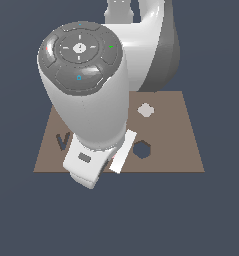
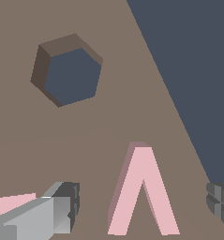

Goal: Insert a designated object into the corresponding slot on a board.

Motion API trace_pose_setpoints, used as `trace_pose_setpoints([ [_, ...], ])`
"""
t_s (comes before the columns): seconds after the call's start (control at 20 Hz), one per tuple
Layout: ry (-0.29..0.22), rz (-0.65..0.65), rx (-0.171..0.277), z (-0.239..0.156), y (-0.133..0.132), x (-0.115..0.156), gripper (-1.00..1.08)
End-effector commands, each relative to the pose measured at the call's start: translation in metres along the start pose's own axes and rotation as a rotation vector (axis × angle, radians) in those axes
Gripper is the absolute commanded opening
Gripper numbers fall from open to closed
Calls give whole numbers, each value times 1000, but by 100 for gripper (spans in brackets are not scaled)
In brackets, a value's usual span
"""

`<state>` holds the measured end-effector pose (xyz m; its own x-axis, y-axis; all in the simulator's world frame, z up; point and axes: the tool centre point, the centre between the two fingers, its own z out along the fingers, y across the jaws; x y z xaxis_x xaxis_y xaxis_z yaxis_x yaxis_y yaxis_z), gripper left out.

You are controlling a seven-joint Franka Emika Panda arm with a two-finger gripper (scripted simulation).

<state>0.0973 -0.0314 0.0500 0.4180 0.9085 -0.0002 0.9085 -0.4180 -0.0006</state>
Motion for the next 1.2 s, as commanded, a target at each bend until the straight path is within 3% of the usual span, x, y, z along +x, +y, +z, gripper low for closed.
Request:
trace_pose_setpoints([
  [0.0, 0, 0, 0, 0, 0, 0, 100],
  [0.45, 0, -5, -1, 20, 0, 0, 100],
  [0.5, 0, -5, -1, 20, 0, 0, -100],
  [1.15, 0, -5, -1, 16, 1, 1, -100],
])
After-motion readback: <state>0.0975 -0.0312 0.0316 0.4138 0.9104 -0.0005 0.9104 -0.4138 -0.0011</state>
